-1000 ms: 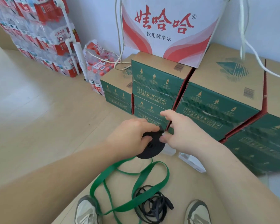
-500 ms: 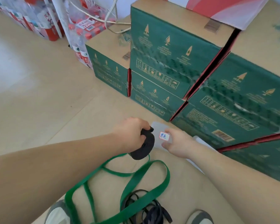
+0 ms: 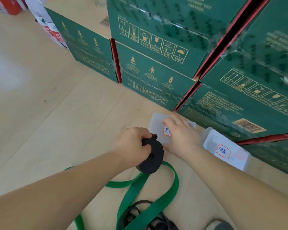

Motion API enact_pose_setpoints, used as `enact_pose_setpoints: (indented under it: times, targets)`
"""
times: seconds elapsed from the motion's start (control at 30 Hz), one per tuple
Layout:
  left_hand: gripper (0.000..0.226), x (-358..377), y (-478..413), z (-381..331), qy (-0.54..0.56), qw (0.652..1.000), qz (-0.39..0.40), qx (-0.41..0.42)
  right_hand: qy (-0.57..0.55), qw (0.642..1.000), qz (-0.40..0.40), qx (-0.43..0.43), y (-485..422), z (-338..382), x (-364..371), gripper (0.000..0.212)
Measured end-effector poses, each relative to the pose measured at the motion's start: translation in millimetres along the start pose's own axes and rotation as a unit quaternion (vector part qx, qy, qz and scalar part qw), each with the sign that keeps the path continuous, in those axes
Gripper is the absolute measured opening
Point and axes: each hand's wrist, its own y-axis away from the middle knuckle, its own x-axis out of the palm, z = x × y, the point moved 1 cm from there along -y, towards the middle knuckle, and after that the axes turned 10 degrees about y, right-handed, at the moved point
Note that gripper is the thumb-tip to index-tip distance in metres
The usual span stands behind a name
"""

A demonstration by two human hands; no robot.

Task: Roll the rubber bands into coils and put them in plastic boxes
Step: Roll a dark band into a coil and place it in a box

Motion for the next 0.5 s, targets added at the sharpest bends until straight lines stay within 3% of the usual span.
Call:
enact_pose_setpoints:
  times: [0.17,0.27,0.4,0.5]
  targets:
    - [0.042,8.8,7.3,16.6,-0.042,0.999,-0.004,-0.003,-0.035,0.998,0.006,0.051,-5.2,1.5,-6.3,0.066]
    - [0.042,9.7,-2.7,14.4,-0.047,0.999,-0.027,0.002,-0.089,0.992,0.029,0.079,-11.4,3.7,-13.9,0.049]
    - [0.040,18.1,-5.4,12.6,-0.007,0.999,-0.035,-0.002,-0.101,0.991,0.052,0.066,-13.8,0.6,-20.6,0.049]
    - [0.039,23.6,-5.8,15.9,0.005,0.999,-0.037,-0.004,-0.060,0.995,0.064,0.046,-12.6,-2.4,-26.5,0.065]
